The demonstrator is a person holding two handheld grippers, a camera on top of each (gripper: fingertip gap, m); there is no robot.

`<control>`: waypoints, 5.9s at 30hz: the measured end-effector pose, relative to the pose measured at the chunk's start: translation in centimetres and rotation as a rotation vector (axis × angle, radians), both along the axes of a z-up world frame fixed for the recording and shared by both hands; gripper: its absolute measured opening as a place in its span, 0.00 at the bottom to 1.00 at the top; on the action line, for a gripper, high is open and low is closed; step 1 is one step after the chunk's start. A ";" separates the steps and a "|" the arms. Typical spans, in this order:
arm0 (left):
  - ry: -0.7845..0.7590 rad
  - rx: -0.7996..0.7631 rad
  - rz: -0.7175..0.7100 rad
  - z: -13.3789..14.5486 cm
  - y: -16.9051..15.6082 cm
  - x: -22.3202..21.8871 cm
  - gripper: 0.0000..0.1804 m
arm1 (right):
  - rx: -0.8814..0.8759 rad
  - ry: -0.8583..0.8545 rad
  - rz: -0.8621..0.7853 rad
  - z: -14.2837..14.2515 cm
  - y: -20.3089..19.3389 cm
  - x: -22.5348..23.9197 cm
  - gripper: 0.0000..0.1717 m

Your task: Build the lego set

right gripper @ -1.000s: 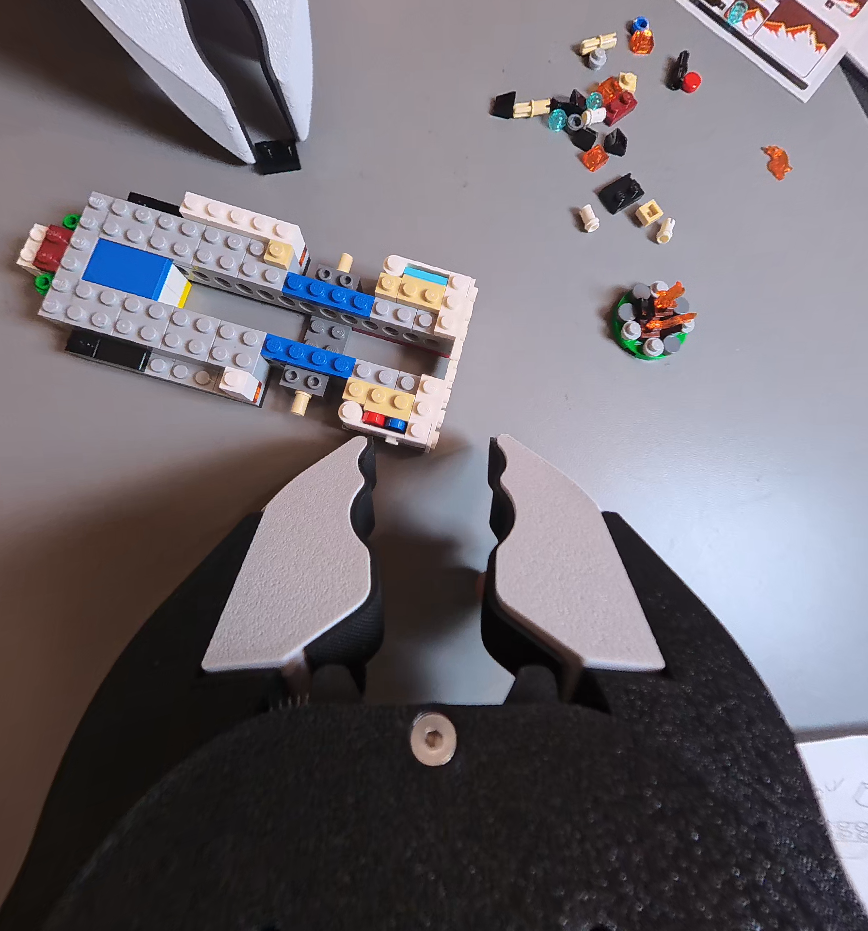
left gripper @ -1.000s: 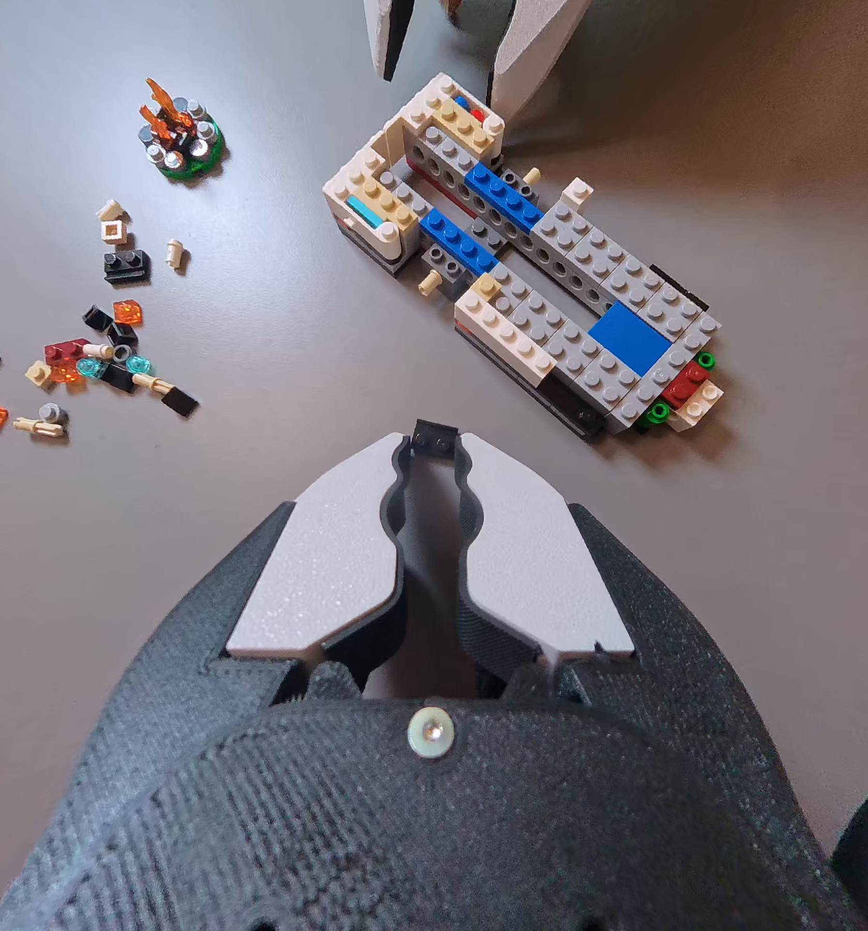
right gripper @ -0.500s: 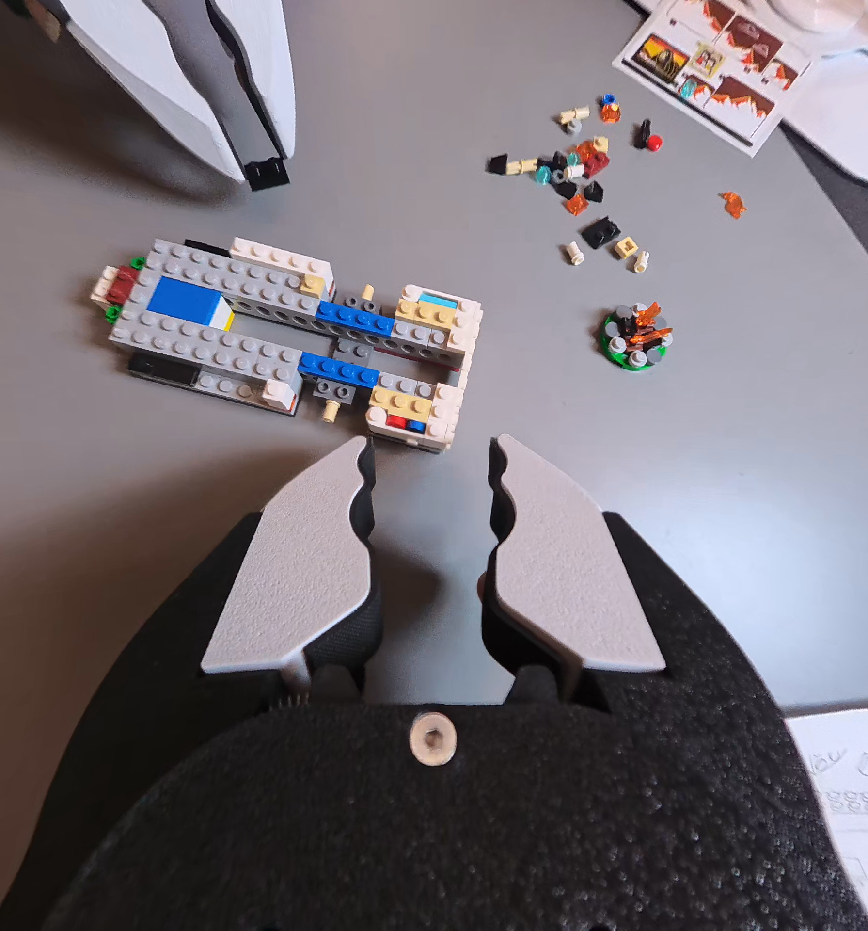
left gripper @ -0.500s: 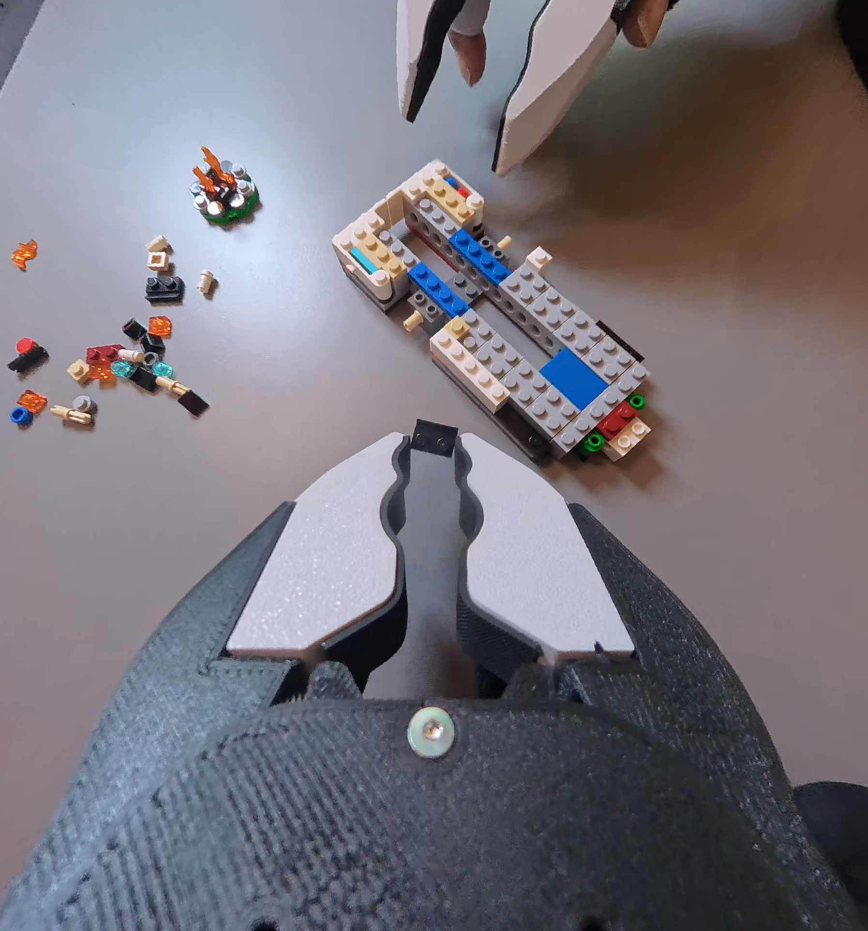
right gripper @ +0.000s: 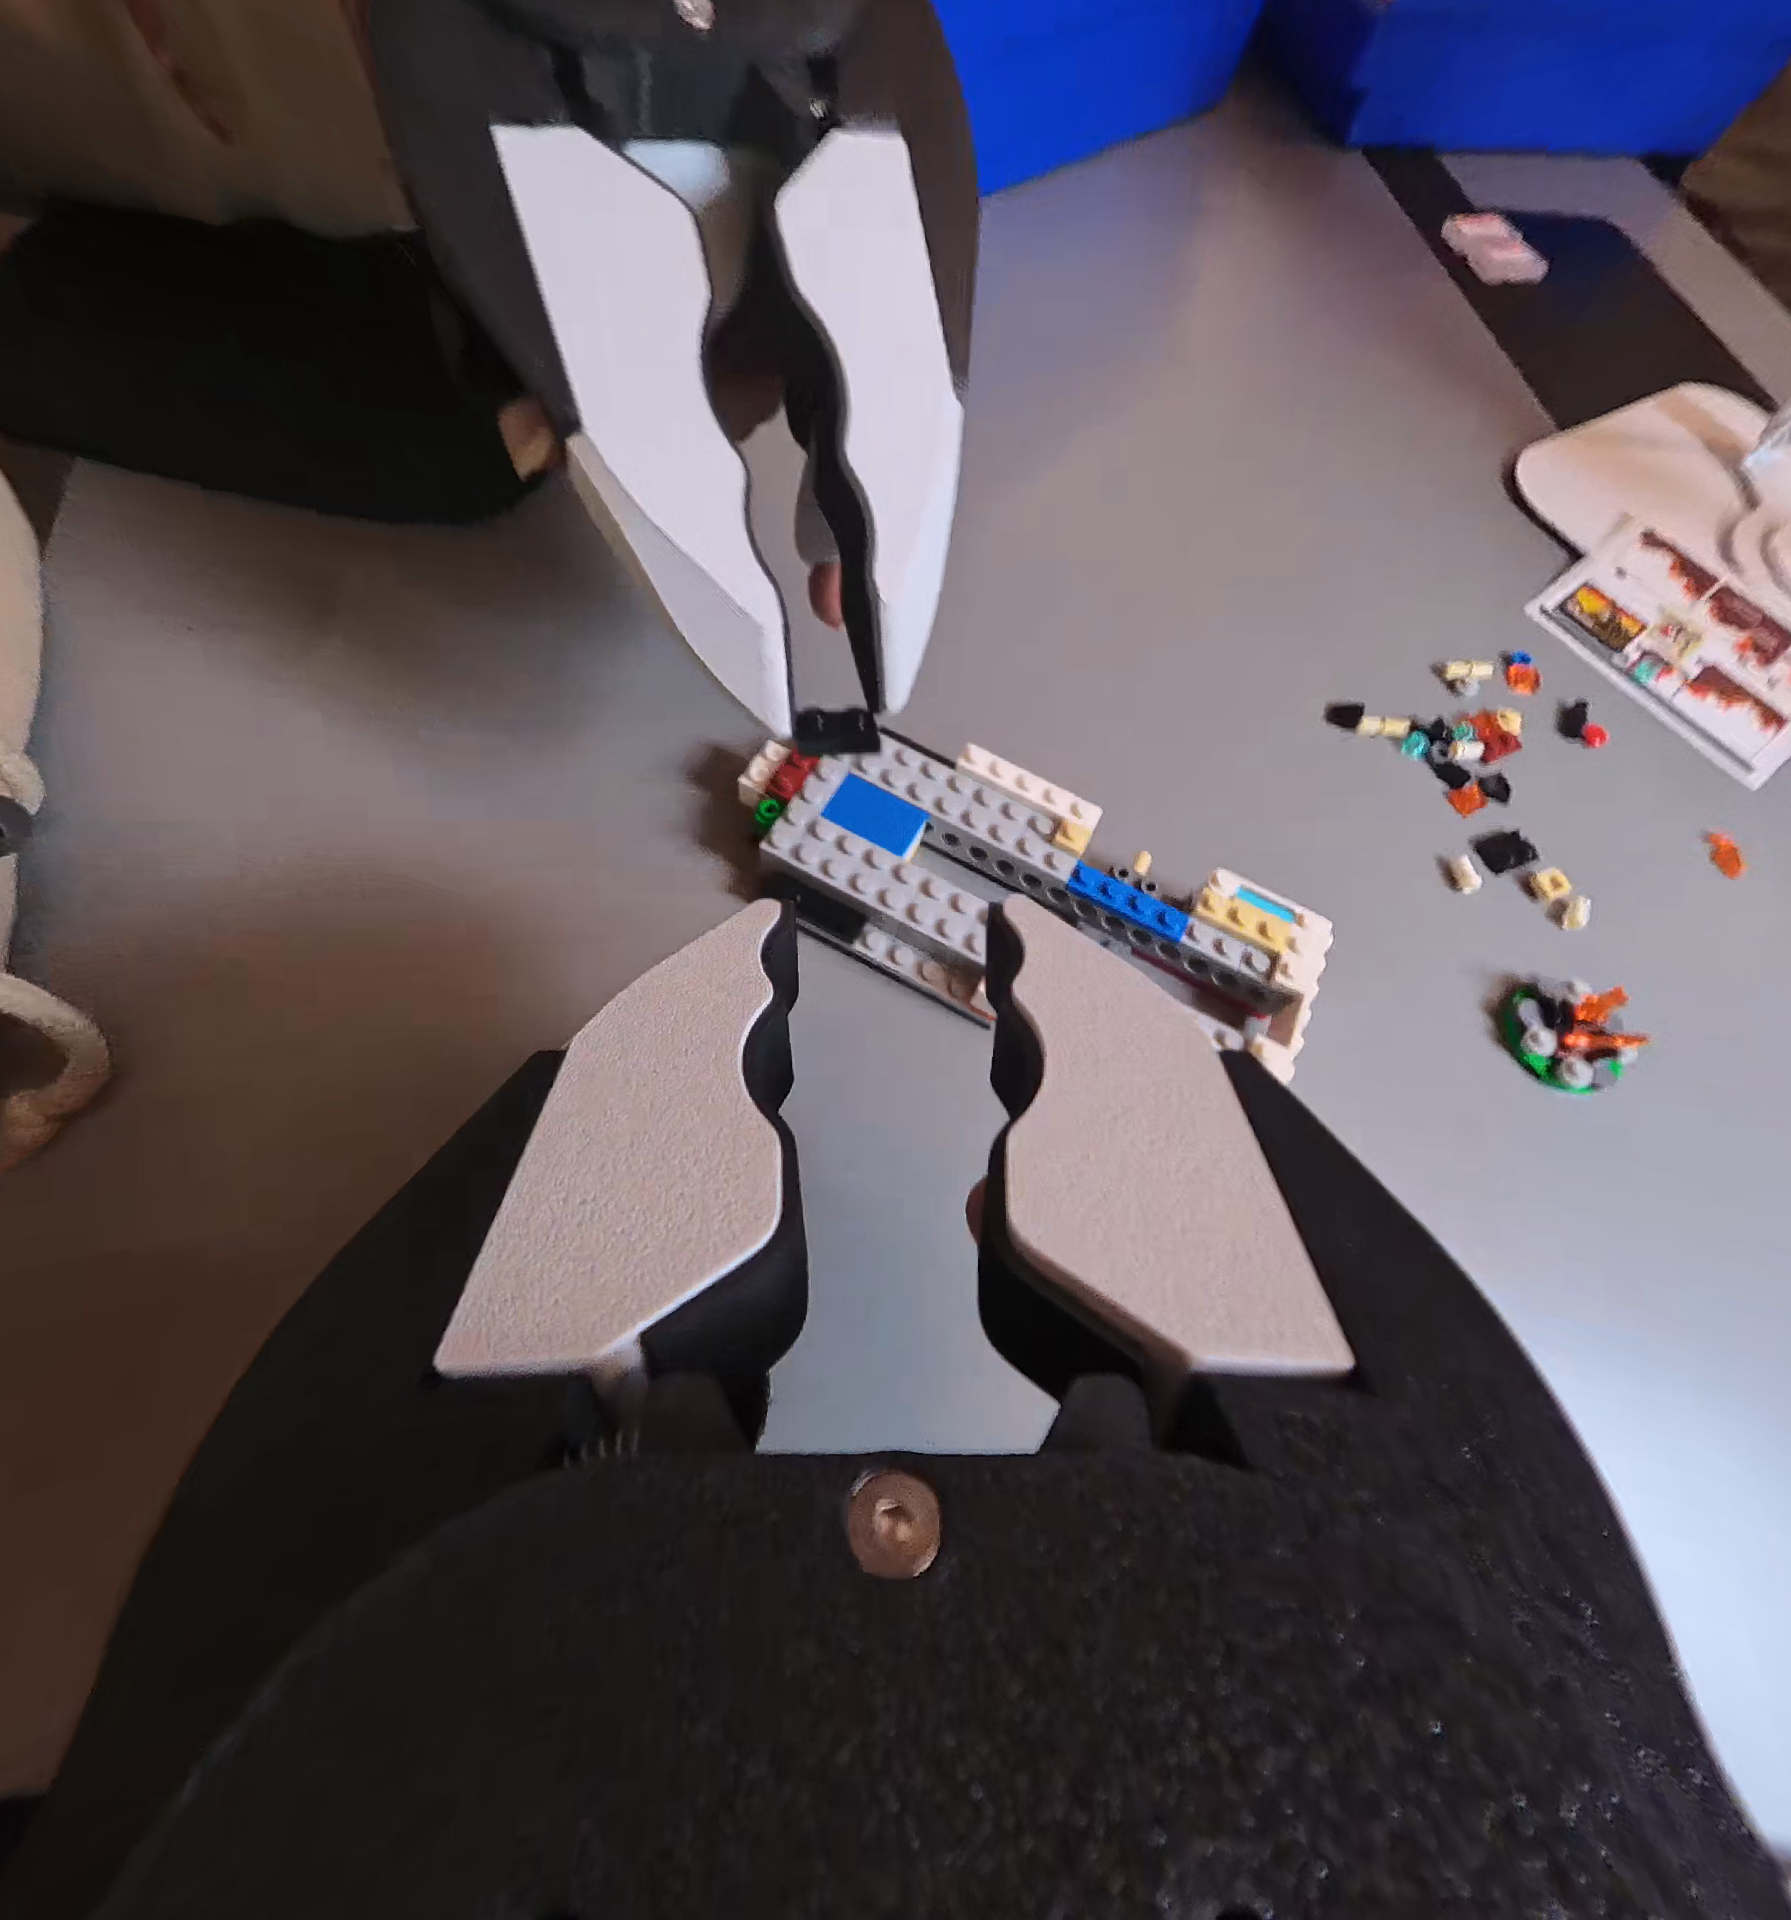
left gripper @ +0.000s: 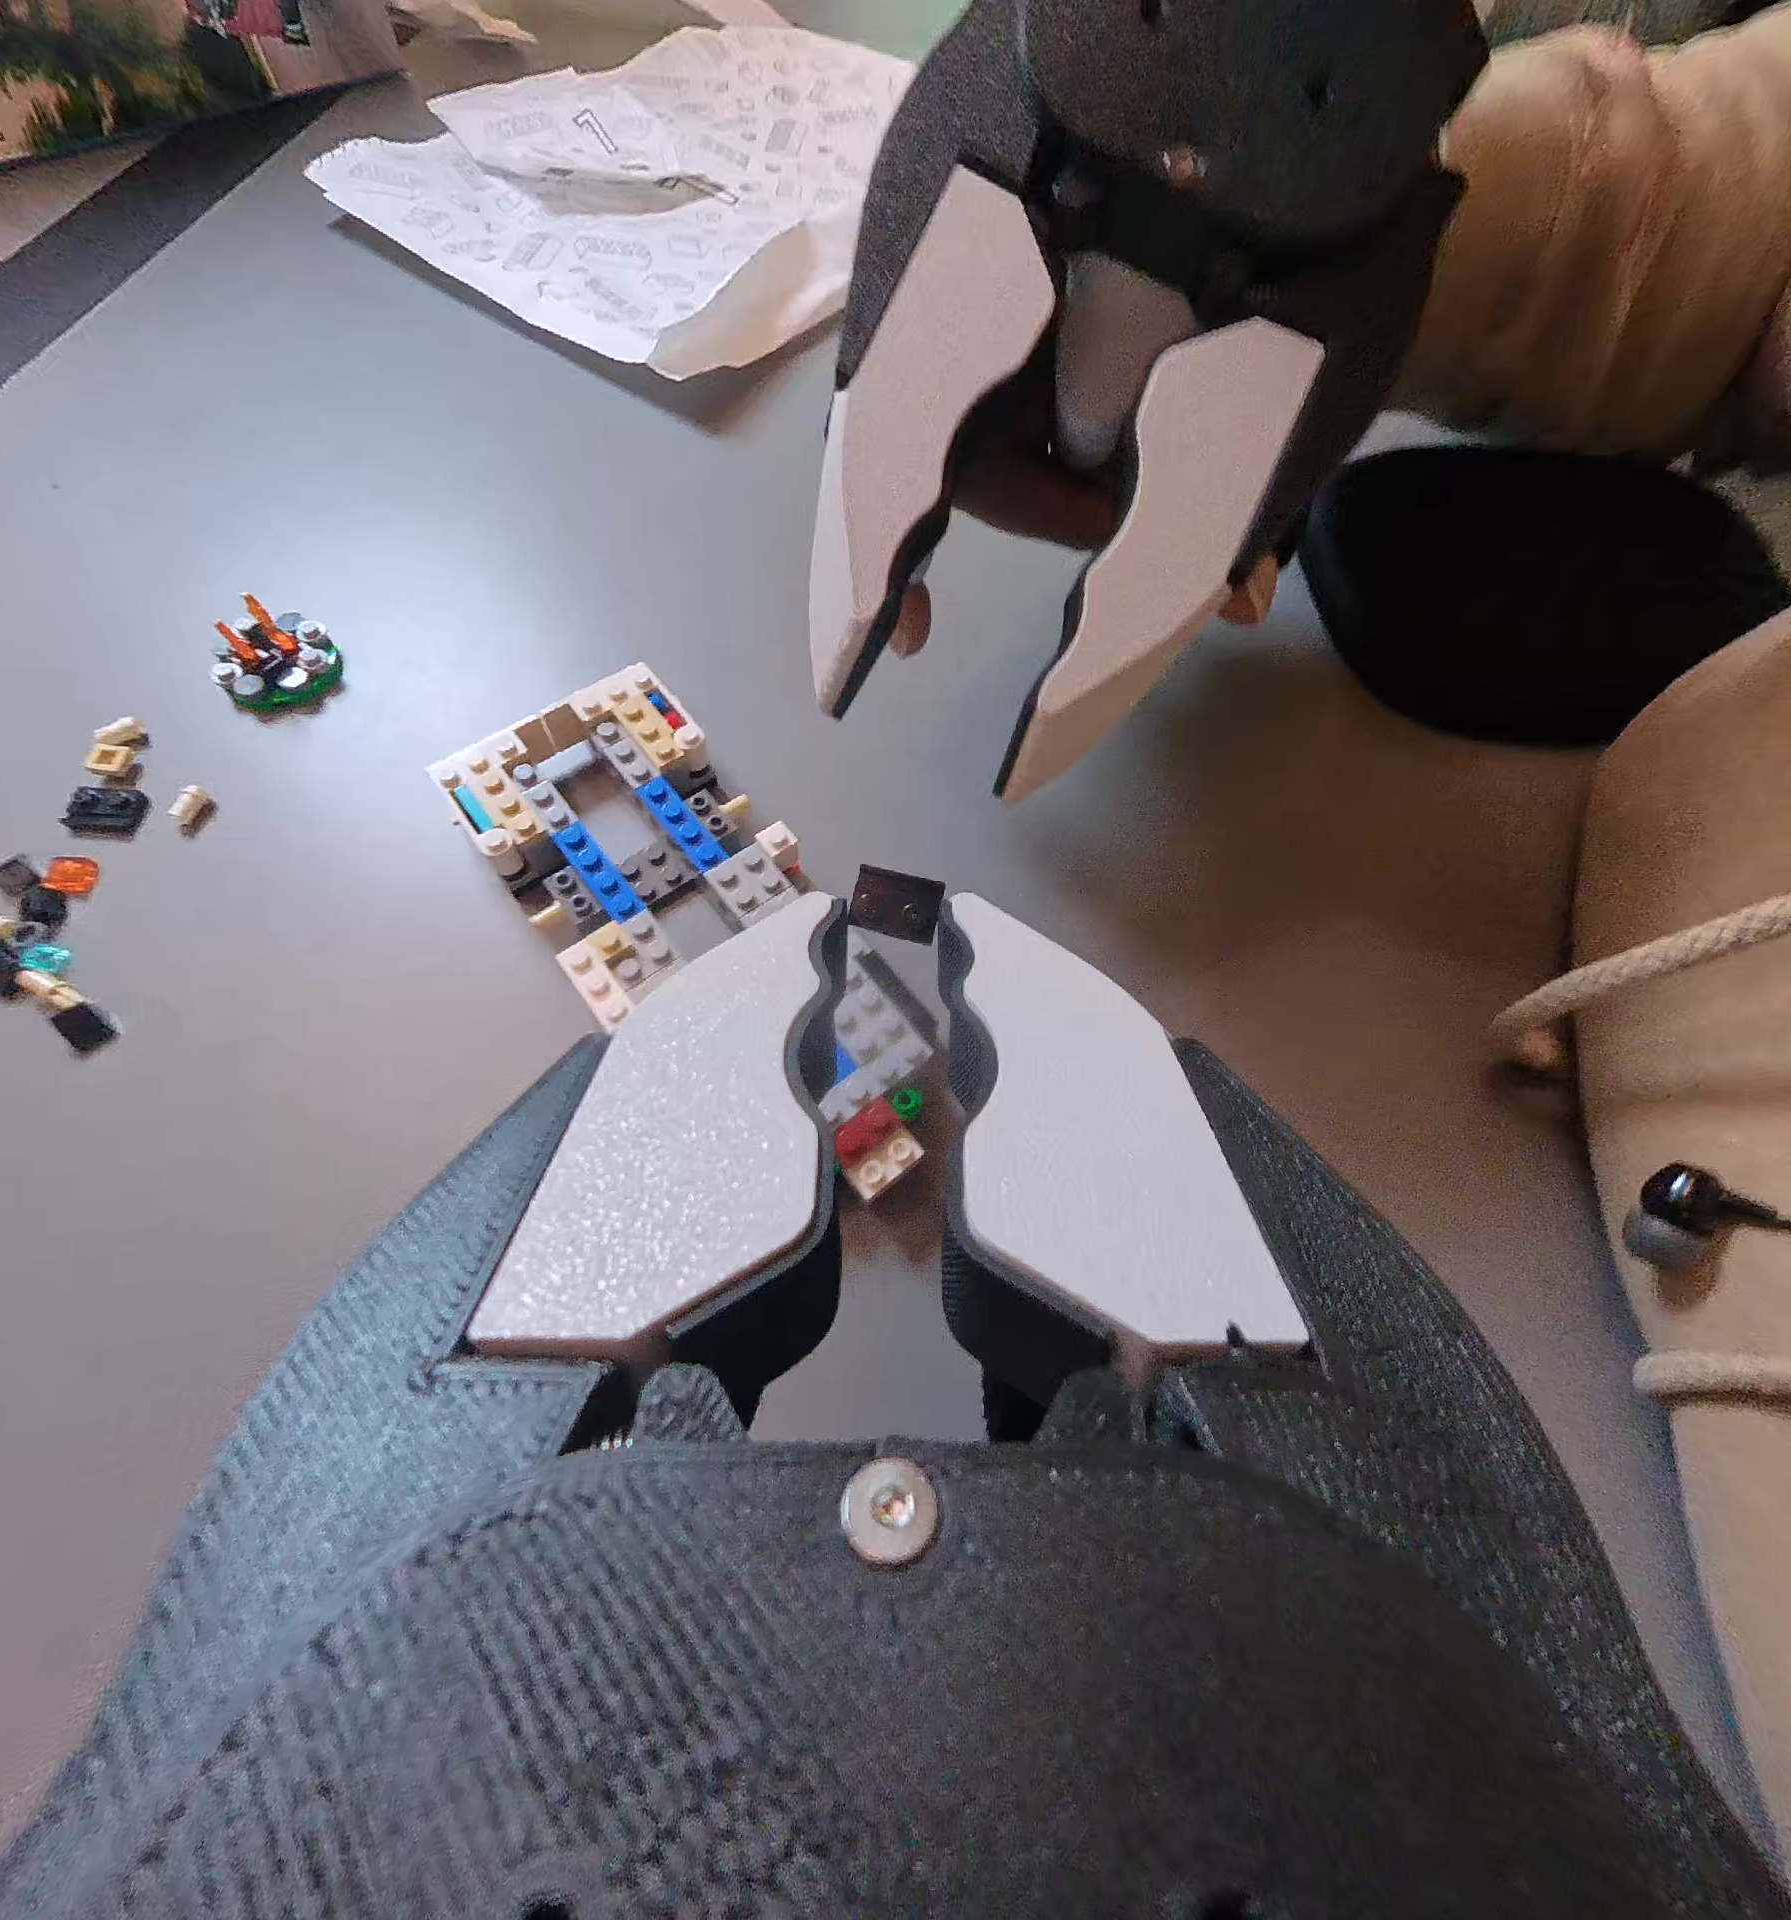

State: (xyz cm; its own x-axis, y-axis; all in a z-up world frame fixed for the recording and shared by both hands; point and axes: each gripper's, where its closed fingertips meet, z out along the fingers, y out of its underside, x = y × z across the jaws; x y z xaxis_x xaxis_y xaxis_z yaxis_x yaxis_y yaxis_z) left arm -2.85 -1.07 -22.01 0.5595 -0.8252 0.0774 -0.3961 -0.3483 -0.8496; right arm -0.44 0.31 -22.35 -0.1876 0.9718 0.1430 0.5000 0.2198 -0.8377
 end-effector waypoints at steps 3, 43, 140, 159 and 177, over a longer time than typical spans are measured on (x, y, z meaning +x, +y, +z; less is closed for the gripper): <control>-0.128 -0.047 0.049 0.7 0.2 1.0 0.09 | 0.146 0.046 0.000 0.5 -0.7 -0.5 0.20; 0.336 -0.100 0.010 -6.7 1.9 -7.4 0.16 | 0.127 0.073 -0.232 -0.1 4.9 1.3 0.19; -0.362 0.232 -0.060 7.1 -1.1 -0.8 0.09 | -0.061 0.219 0.156 7.5 -1.7 -2.2 0.05; 0.100 0.045 0.134 -2.6 0.2 -3.6 0.27 | 0.637 -0.442 0.465 -2.2 2.4 -2.8 0.05; 0.117 -0.051 0.101 -5.1 -0.1 -3.9 0.27 | 0.609 -0.423 0.595 -4.0 1.9 -6.2 0.05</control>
